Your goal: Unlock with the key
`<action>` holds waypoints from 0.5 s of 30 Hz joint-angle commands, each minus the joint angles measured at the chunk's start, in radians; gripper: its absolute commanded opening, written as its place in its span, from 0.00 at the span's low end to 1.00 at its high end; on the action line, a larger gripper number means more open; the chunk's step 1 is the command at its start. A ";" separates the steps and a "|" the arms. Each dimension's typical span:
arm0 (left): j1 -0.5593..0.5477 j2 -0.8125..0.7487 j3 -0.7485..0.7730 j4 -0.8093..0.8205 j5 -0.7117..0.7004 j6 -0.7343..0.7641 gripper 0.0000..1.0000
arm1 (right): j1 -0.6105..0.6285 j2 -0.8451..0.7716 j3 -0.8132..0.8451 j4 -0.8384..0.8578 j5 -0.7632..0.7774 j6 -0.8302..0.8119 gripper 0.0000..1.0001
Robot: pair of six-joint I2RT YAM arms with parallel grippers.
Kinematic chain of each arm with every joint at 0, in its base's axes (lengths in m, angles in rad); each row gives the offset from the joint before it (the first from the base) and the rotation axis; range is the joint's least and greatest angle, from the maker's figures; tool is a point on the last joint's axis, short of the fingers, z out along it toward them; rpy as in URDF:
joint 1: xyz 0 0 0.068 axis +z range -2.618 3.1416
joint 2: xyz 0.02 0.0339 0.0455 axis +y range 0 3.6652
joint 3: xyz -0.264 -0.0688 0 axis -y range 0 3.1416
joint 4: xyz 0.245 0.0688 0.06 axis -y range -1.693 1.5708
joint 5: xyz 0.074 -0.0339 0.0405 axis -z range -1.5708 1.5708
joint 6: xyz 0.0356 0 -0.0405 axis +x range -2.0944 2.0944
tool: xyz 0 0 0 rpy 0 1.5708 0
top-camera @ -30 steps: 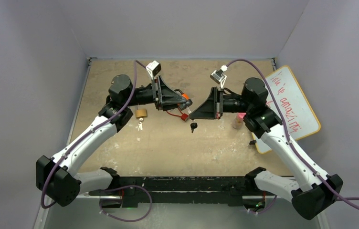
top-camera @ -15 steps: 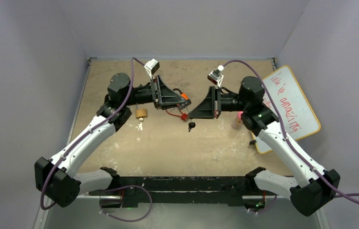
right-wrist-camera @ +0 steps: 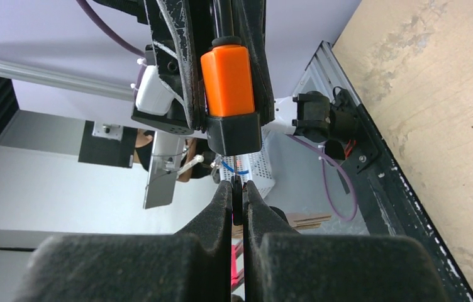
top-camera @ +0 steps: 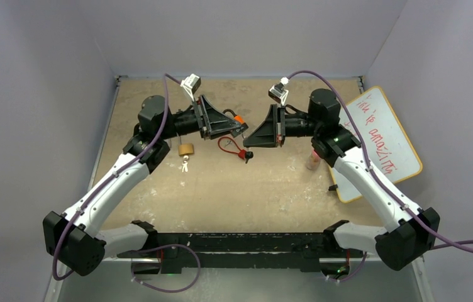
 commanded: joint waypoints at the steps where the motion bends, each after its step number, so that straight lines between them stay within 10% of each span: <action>1: -0.047 -0.016 0.050 -0.023 0.195 0.088 0.00 | -0.018 0.075 0.110 0.023 0.142 -0.111 0.00; 15: -0.048 -0.017 0.056 -0.183 0.161 0.233 0.00 | -0.044 0.137 0.159 0.071 -0.009 -0.022 0.00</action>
